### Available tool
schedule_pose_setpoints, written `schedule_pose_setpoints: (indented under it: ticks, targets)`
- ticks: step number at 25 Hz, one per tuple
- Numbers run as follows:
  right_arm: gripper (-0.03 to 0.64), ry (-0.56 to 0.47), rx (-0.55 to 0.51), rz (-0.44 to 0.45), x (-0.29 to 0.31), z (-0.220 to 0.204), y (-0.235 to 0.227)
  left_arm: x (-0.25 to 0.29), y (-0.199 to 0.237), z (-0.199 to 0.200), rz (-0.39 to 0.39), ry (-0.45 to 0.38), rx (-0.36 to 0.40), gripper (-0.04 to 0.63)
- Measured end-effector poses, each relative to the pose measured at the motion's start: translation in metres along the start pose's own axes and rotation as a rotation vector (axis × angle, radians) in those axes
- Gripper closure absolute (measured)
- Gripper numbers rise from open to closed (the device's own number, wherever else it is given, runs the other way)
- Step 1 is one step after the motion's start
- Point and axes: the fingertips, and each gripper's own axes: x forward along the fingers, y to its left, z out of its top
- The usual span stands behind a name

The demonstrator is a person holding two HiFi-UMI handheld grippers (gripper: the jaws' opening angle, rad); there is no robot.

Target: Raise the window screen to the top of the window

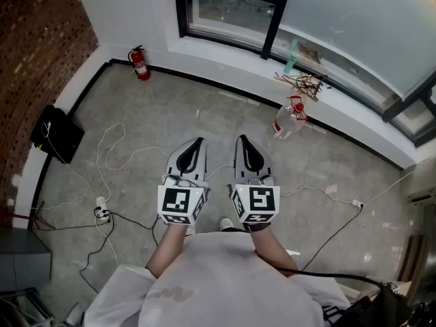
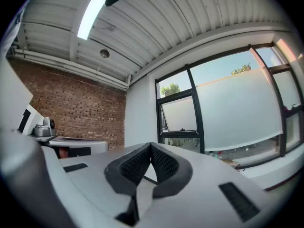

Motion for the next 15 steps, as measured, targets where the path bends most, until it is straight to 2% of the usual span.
schedule_pose_setpoints:
  ticks: [4,7,11,15]
  targets:
    - [0.614,-0.003,0.001,0.041,-0.008,0.0,-0.046,0.024,-0.044,-0.003,0.031,0.013,0.026,0.595]
    - [0.614,0.022,0.027,0.084,-0.005,-0.011,-0.065,0.032,-0.059,-0.009,0.064,0.03,0.027,0.595]
    - [0.614,0.056,0.036,0.178,0.012,-0.02,-0.056,0.042,-0.044,-0.013,0.125,0.053,0.024,0.595]
    - [0.614,0.078,0.019,0.245,0.038,-0.024,-0.042,0.056,-0.026,-0.014,0.151,0.061,0.026,0.595]
